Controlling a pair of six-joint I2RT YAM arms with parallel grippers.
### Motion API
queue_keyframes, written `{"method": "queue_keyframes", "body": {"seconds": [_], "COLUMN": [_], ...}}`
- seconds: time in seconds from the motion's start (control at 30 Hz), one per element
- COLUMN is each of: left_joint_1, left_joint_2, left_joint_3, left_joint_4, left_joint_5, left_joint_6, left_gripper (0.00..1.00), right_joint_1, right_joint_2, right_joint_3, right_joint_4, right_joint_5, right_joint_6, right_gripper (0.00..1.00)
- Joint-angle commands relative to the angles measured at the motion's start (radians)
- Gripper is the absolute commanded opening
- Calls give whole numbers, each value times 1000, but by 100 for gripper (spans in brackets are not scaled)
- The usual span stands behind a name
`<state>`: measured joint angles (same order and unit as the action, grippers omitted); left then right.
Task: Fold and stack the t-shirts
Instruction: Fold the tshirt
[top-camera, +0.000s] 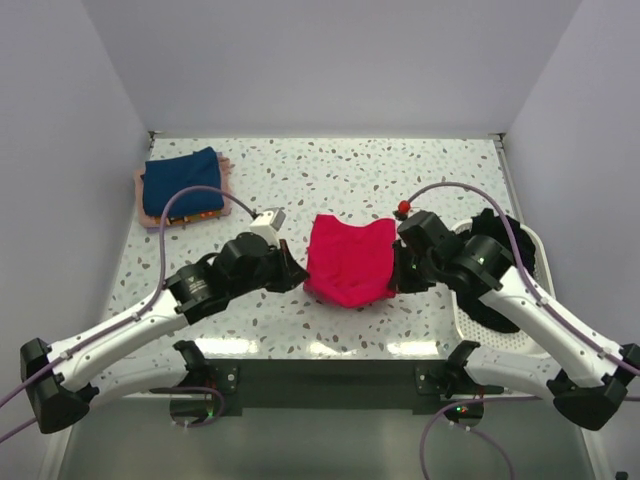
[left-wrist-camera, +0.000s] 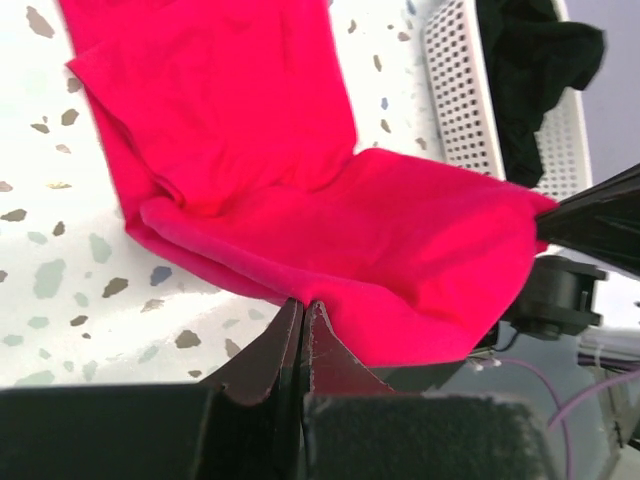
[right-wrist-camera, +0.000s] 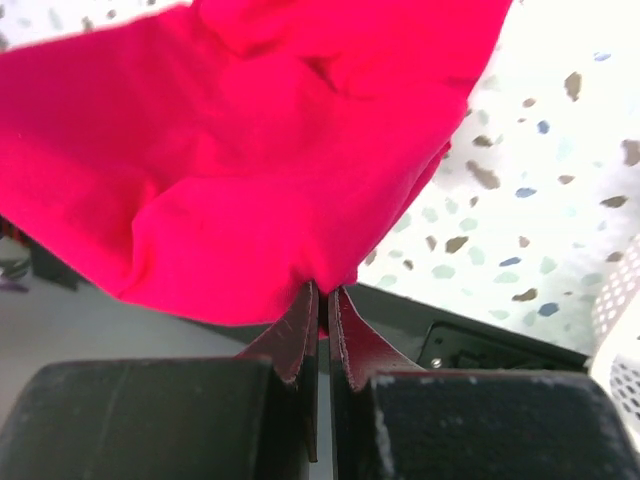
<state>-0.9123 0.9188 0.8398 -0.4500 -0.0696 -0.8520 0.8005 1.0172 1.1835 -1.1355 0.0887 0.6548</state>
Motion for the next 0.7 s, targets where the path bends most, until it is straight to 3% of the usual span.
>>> {"method": "queue_keyframes", "body": {"seconds": [0.0, 0.27, 0.67], "left_joint_1": [22, 196, 299], "left_joint_2": [35, 158, 385], "left_joint_3": [44, 70, 191], "left_joint_4": [48, 206, 273], "left_joint_5": [-56, 106, 175], "left_joint_6": [54, 152, 260], "left_gripper": [0, 0, 0], "right_joint_1": [-33, -233, -360], "right_joint_2": [55, 158, 354], "right_joint_3": [47, 108, 200], "right_joint_4": [43, 155, 259], "right_joint_5": [111, 55, 6], "right_joint_6": [-67, -222, -333], "right_gripper": [0, 0, 0]}}
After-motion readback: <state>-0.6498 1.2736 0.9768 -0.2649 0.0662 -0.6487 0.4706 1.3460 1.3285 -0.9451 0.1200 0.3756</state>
